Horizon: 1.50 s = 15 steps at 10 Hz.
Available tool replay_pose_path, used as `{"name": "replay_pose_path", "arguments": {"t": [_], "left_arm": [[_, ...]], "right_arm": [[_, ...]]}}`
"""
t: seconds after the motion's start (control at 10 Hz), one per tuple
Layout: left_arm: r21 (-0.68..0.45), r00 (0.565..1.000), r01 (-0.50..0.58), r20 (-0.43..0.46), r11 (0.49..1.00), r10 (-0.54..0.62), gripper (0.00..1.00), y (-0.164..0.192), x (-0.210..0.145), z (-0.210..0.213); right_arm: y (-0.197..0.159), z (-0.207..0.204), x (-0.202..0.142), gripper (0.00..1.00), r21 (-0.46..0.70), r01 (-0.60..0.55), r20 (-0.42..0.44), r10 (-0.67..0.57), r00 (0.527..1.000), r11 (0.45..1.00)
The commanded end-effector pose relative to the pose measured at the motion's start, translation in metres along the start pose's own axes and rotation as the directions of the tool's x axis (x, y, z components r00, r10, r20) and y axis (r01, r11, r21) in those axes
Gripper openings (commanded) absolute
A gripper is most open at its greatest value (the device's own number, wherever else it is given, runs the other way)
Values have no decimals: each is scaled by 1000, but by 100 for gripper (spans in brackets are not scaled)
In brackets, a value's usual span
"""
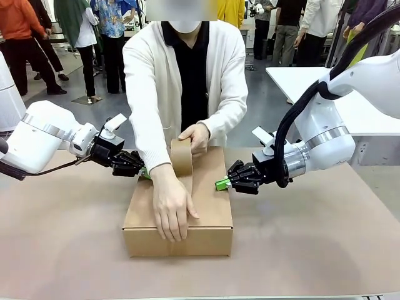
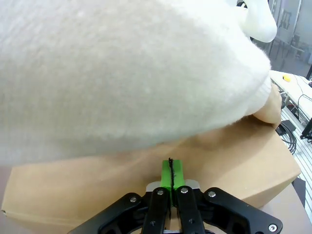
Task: Wrap the clocks to prevent damage.
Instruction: After the human seals the box with tape, release both hands from the side flaps of the Package Box.
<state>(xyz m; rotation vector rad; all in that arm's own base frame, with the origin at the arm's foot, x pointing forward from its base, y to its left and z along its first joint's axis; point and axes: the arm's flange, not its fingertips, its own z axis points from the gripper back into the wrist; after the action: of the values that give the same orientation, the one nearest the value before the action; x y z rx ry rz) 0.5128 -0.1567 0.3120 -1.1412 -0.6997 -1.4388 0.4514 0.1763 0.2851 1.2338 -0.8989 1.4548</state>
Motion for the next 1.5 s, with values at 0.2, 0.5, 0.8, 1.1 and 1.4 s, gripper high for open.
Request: {"name": "replay_pose_path", "arguments": {"t": [0.2, 0.5, 0.8, 1.1, 1.4], "left_arm": [[4, 1000, -4, -1, 1000, 4, 0, 1, -2, -1], [4, 1000, -4, -1, 1000, 4, 0, 1, -2, -1], [4, 1000, -4, -1, 1000, 4, 0, 1, -2, -1], [4, 1000, -4, -1, 1000, 4, 0, 1, -2, -1], [4, 1000, -4, -1, 1000, 4, 0, 1, -2, -1]], "right_arm": [[0, -1, -2, 1, -4, 4, -2, -4, 1000, 1000], [0, -1, -2, 1, -4, 4, -2, -4, 1000, 1000], [0, -1, -2, 1, -4, 4, -2, -4, 1000, 1000], [0, -1, -2, 1, -4, 4, -2, -4, 1000, 1000], [0, -1, -2, 1, -4, 4, -2, -4, 1000, 1000]]}}
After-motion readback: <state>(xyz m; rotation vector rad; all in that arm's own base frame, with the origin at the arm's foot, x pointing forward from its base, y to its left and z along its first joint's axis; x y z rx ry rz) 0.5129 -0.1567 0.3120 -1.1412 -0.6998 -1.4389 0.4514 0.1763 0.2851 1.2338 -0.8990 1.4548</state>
